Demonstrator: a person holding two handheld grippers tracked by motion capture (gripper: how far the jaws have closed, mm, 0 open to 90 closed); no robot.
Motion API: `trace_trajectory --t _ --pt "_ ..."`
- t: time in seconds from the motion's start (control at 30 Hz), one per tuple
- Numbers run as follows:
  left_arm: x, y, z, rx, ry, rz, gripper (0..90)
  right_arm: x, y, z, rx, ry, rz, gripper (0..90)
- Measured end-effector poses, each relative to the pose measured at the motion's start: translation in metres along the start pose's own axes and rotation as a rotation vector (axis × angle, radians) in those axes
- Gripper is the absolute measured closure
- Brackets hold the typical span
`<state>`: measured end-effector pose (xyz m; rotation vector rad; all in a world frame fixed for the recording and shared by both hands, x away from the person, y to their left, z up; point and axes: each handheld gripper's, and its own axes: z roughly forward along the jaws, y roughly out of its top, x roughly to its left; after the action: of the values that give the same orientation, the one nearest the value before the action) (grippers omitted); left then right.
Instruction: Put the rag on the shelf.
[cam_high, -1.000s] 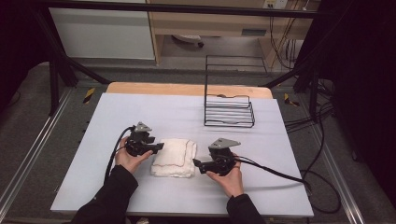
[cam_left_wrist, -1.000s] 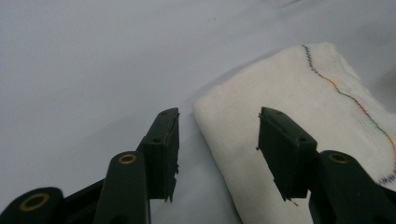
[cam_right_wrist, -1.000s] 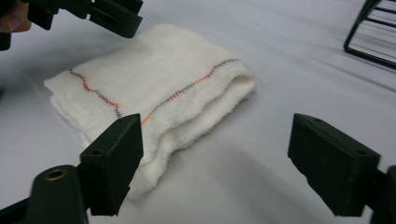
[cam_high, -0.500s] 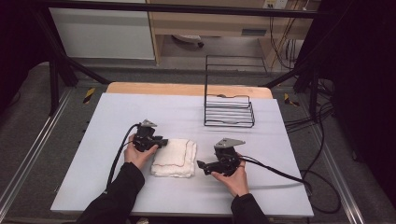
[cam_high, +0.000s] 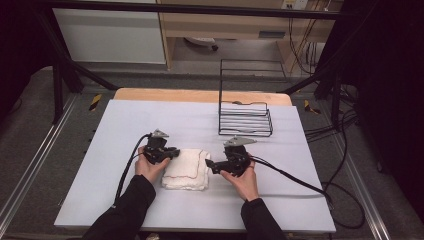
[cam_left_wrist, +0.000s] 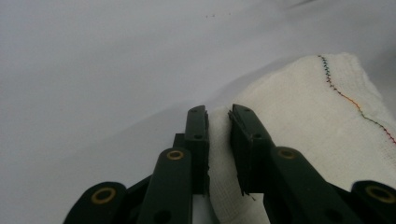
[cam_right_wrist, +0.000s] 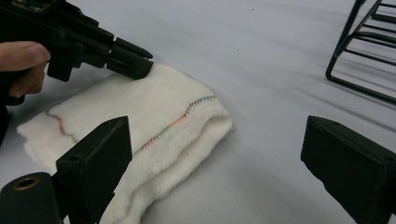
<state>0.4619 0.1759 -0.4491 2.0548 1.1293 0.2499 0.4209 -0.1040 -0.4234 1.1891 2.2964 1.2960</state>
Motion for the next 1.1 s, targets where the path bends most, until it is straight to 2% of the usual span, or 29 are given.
trace_trajectory --t 0.1,0.27,0.3,0.43,0.63,0.8,0.97,1.1 --pt "0.000 0.000 0.000 0.001 0.004 0.008 76.4 -0.001 0.007 0.015 0.013 -0.004 0.018 13.1" --pt "0.000 0.000 0.000 0.002 0.000 0.005 76.4 -0.003 0.014 0.039 0.036 -0.032 0.016 21.1" --pt "0.000 0.000 0.000 0.002 0.001 0.006 76.4 -0.003 0.015 0.045 0.052 -0.042 0.018 25.3" --pt "0.000 0.000 0.000 -0.003 0.000 0.008 76.3 -0.006 0.016 0.054 0.069 -0.051 0.023 30.7" --pt "-0.001 0.000 0.000 -0.001 0.007 0.024 76.3 -0.003 0.012 0.063 0.101 -0.042 0.004 40.5" --pt "0.000 0.000 0.000 -0.002 0.004 0.026 76.3 0.000 0.009 0.065 0.114 -0.012 0.021 54.1" --pt "0.000 0.000 0.000 -0.002 0.003 0.027 76.1 0.003 0.008 0.064 0.118 -0.002 0.043 60.6" --pt "0.000 0.000 0.000 -0.004 -0.001 0.038 75.9 0.004 0.008 0.065 0.127 0.021 0.076 70.0"
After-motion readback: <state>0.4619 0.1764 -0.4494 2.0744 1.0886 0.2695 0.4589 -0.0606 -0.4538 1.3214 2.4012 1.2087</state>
